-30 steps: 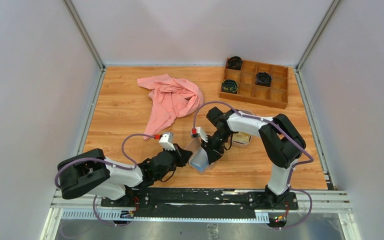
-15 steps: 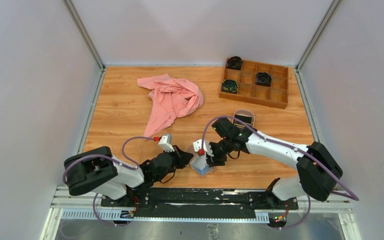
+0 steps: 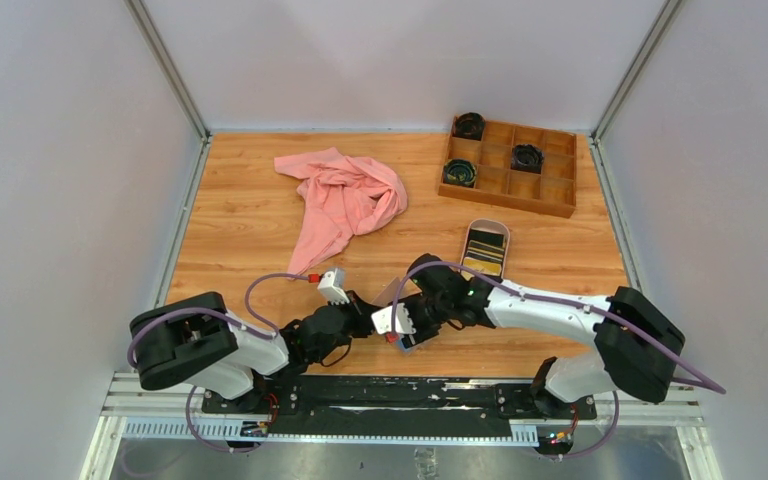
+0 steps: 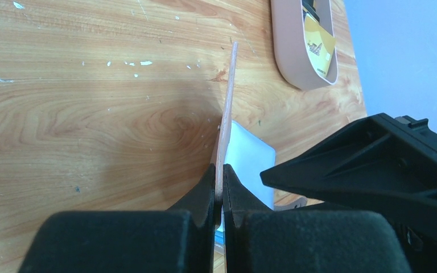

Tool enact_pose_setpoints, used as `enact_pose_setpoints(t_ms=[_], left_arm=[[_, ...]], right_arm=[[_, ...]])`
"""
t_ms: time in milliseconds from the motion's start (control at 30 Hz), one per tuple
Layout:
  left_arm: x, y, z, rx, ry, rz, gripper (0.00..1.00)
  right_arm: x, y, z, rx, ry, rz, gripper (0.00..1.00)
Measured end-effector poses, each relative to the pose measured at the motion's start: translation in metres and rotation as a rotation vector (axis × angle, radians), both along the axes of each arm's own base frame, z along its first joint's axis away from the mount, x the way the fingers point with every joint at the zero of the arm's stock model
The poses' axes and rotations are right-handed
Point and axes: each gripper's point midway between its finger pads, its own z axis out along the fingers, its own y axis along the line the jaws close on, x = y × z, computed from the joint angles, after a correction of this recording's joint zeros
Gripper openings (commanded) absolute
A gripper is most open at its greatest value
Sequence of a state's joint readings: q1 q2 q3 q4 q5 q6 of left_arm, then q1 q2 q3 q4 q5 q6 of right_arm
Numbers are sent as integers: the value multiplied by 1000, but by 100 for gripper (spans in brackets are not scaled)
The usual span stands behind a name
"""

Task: Put the credit cards into the card holder
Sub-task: Open the card holder.

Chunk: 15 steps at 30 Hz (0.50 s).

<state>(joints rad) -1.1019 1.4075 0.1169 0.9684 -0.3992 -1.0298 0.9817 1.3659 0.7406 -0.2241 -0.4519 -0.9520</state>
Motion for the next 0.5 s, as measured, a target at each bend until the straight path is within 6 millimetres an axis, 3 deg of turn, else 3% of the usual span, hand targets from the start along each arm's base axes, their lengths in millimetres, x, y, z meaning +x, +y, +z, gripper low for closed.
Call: enact_pose_setpoints(t_ms=[500], left_arm=[[-2,-4,-1,-33,17,-5,0]], right_arm=[[-25,-8,-6,-43,42,87,56]])
